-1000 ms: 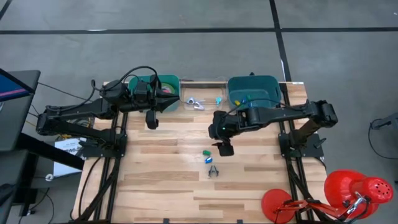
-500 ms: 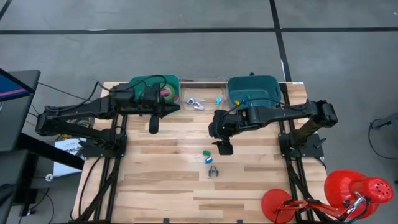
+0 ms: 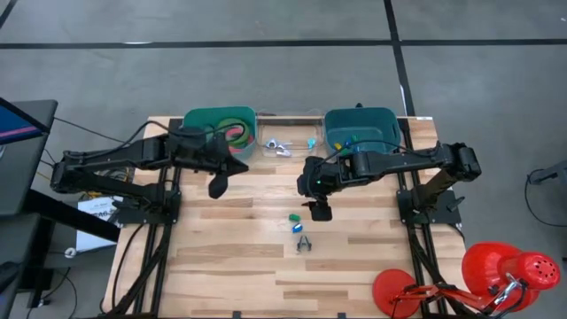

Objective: Pick and place Stapler, Stapler remover, tape
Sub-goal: Put the green stapler into the dark blue bin

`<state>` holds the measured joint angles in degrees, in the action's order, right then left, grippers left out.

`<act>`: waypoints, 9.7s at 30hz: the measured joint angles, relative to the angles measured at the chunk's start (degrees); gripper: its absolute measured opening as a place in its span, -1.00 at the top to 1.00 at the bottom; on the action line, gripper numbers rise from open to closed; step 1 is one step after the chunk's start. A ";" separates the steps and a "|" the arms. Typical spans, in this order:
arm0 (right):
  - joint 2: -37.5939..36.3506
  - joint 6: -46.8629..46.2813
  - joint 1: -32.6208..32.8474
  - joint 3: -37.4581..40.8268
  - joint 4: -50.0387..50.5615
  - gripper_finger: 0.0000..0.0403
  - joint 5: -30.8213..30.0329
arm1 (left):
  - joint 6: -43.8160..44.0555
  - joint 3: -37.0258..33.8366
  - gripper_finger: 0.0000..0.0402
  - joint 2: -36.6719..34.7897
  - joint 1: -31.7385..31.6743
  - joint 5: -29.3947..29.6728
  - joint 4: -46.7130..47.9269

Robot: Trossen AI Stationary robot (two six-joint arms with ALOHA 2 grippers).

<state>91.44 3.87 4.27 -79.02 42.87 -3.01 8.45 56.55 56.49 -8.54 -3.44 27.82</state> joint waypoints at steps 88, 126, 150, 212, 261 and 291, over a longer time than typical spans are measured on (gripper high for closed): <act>14.80 -0.93 -4.07 0.07 -12.96 -0.42 0.47 | -17.16 -0.07 0.89 0.00 0.01 -12.48 0.68; 14.75 -0.93 -3.21 1.03 -12.86 -0.42 1.70 | -17.18 -0.07 0.89 0.00 0.00 -12.48 -2.30; 11.87 -1.36 -2.08 1.09 -11.78 -0.42 1.68 | -17.18 -0.07 0.89 0.02 0.01 -12.47 -3.66; 23.26 -9.11 3.10 1.09 -10.30 -0.42 -1.52 | -17.17 0.02 0.89 0.02 0.00 -12.46 -8.55; 22.62 -11.01 3.26 4.00 -13.14 0.66 -1.31 | -17.18 -0.09 0.89 0.02 0.02 -12.46 -10.96; 0.86 -10.82 -13.09 3.96 -7.82 0.67 1.51 | -17.17 -0.09 0.89 0.01 0.02 -12.47 -12.54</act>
<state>92.30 -6.95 -8.82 -75.07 35.05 -1.50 -8.72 56.47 56.50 -8.52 -15.91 15.28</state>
